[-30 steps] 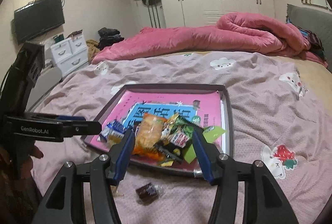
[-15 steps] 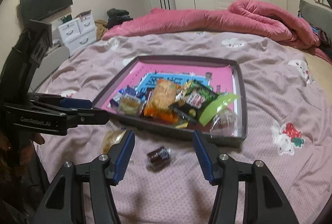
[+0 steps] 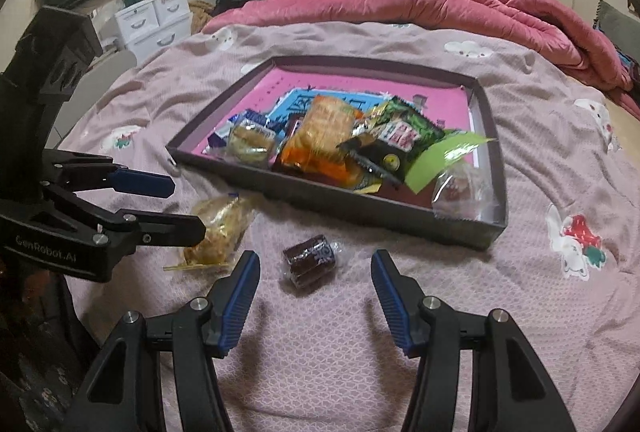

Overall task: Organize snacks
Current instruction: 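Move the left tool over the clear crumb bag while the right tool approaches the dark round candy, then close the left tool on the clear crumb bag while the right tool grasps the dark candy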

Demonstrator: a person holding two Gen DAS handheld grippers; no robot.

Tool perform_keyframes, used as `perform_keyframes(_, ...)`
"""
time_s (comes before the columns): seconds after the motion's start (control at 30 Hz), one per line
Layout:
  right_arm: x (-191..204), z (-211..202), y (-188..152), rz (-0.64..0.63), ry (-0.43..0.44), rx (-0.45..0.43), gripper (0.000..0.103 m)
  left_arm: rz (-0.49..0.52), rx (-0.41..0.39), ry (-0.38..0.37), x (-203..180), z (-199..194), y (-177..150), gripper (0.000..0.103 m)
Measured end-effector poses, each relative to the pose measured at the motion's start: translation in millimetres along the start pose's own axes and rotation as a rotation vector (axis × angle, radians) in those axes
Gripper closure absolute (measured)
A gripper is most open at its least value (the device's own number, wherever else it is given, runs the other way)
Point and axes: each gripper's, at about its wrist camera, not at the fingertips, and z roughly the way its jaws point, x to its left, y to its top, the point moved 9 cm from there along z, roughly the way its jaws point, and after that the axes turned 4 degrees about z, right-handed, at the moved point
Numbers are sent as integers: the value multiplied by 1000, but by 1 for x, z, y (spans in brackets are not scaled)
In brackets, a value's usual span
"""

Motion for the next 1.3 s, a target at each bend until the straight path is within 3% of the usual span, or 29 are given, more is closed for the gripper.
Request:
perform_keyframes(0.57,6,29,-5,-69,27,33,46,42,38,-57,-1,20,-4,30)
perform_keyframes(0.63,8,33,-5,-82,32,35,48,36,39,-67,0,21,-4,30)
perform_keyframes(0.8,8,34,-4,-95,33,26,65,33,40,-73,-1,22,-5,30)
perform_keyframes(1.1,2,25,-3,-64,23,12,67,40,38,-73,-5,28,-5,30)
perform_keyframes(1.3,-3,8,3,-21,39,-29,67,44,32,-75,-10,28,-7,45)
